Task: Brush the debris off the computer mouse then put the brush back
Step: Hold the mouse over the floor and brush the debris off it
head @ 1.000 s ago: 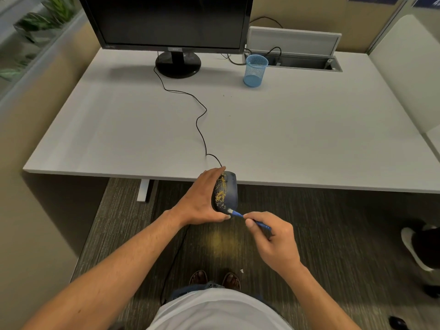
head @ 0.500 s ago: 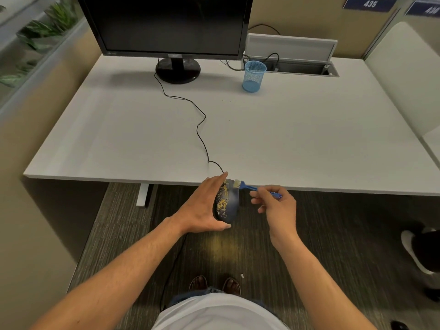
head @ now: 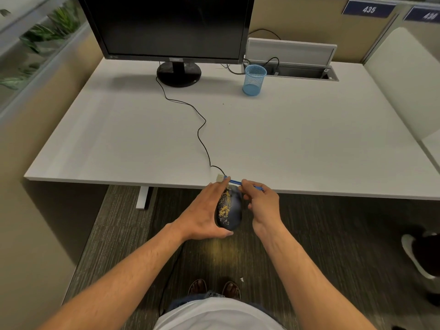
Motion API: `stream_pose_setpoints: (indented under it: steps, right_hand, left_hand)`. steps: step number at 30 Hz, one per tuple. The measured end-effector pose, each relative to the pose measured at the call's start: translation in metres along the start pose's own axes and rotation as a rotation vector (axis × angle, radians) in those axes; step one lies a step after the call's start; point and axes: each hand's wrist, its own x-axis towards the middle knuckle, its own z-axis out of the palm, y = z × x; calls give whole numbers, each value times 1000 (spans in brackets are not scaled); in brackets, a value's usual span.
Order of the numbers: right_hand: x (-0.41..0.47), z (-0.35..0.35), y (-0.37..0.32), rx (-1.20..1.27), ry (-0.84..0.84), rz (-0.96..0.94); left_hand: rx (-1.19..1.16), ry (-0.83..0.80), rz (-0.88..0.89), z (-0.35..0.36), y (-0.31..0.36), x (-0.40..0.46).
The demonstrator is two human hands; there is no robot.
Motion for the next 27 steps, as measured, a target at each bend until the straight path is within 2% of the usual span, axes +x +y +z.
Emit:
stream_pose_setpoints:
  steps: [13,27]
  right_hand:
    - [-4,8,11,77,-101,89]
    - [-3,-2,23,112,-338,72]
  left_hand:
    - [-22,-30,-82,4,-1,3]
    - [-72,-1,-97,-1,8,4]
